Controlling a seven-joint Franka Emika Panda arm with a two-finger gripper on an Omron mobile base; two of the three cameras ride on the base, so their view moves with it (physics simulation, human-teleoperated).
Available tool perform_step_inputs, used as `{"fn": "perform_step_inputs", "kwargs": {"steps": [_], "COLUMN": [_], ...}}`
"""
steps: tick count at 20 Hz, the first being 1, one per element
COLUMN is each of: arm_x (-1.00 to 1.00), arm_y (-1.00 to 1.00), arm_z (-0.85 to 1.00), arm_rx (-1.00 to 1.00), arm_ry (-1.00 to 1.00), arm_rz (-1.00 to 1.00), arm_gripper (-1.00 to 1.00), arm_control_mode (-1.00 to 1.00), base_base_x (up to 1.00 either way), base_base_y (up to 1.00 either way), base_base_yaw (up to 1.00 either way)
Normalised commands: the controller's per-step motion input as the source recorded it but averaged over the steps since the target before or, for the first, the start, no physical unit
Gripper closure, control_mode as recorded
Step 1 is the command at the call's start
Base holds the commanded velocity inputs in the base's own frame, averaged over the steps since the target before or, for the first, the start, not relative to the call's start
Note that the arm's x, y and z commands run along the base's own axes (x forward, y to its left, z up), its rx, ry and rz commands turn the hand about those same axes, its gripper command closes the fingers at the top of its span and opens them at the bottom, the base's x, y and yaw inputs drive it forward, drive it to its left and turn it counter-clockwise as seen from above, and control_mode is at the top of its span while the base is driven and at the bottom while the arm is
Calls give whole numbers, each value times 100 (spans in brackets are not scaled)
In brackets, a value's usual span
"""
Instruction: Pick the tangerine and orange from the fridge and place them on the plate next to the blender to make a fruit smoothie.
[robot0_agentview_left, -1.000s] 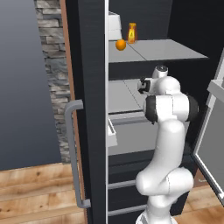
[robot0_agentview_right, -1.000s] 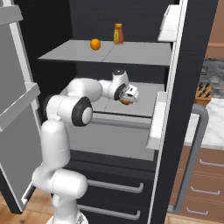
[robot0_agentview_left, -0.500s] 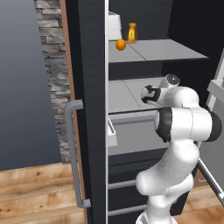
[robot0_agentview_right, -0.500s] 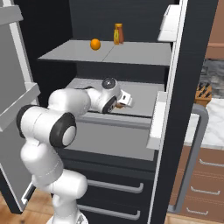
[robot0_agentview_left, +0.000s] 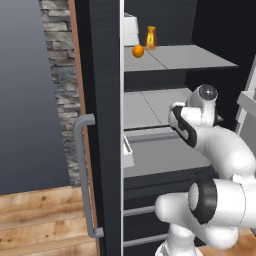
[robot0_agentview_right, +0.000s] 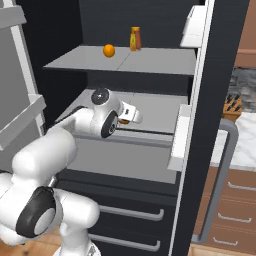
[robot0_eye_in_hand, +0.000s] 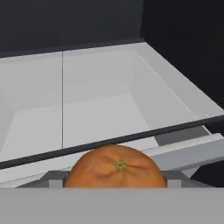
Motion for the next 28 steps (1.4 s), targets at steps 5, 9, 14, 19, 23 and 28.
{"fn": "perform_step_inputs", "kwargs": {"steps": [5, 9, 14, 19, 23, 28], "arm_x": [-100, -100, -100, -60, -67, -53], "arm_y": [28, 32, 42, 34, 2, 2], "arm_z": [72, 22, -5, -28, -40, -20], "arm_rx": [0, 0, 0, -3, 0, 0], "arm_ry": [9, 3, 0, 1, 0, 0], "arm_rz": [0, 2, 4, 3, 0, 0], "arm_gripper": [100, 100, 100, 100, 100, 100], "arm_control_mode": [-100, -100, -100, -100, -100, 100], "base_base_x": [0, 0, 0, 0, 0, -16], "base_base_y": [0, 0, 0, 0, 0, 2], "base_base_yaw": [0, 0, 0, 0, 0, 0]}}
